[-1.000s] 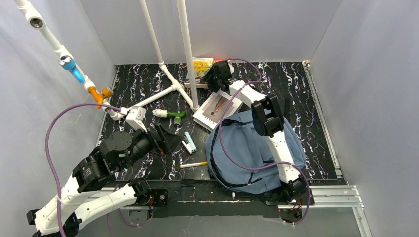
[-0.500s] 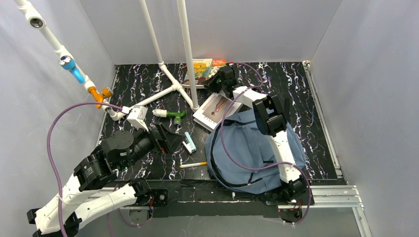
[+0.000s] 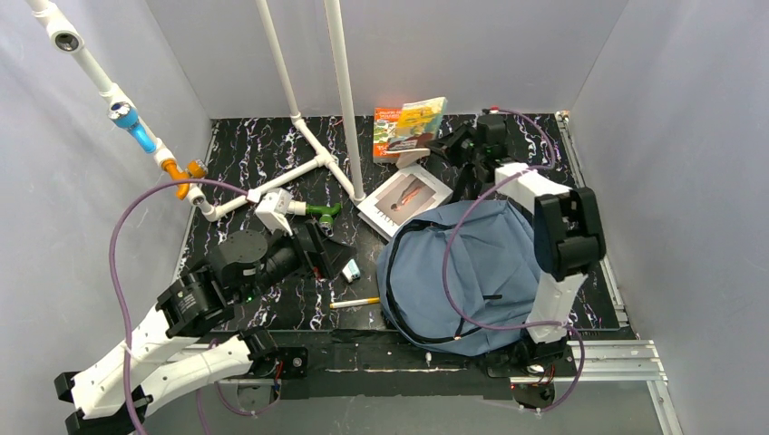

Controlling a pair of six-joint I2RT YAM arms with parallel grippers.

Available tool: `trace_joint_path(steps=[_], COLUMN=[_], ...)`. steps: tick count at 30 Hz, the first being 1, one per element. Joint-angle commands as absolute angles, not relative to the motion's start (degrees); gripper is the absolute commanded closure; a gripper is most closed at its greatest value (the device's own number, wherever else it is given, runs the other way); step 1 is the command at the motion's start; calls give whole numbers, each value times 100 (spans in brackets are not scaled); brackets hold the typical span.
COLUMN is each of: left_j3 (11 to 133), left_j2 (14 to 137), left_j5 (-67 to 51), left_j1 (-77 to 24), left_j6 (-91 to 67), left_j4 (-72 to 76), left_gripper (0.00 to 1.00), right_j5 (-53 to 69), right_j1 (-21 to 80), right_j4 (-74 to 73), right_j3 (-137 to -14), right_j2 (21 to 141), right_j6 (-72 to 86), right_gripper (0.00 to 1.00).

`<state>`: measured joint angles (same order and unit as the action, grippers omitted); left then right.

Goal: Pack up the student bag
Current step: Pick up the book from the center of the board.

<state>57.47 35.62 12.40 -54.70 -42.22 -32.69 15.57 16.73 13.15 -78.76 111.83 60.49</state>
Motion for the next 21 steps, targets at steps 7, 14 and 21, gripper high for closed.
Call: trace_joint_path(steps=[7,14,21], left_j3=[5530,5497,5408], left_j2=[3812,3964,3842], left_j5=[875,635,700], left_j1=[-5440,-5440,-5443], left_j6=[-4494,-4616,-4722], left_j4=[-2713,-2564,-2580], left_gripper=[2,2,2], right_j5=[2433,2177,2803], right_j1=[1679,1670,1582], right_j4=[2723,2450,4219], right_j3=[-5075,-4645,-4299], right_j2=[9046,8884,9897], right_j6=[6782,6192,6405], right_gripper=[99,89,75])
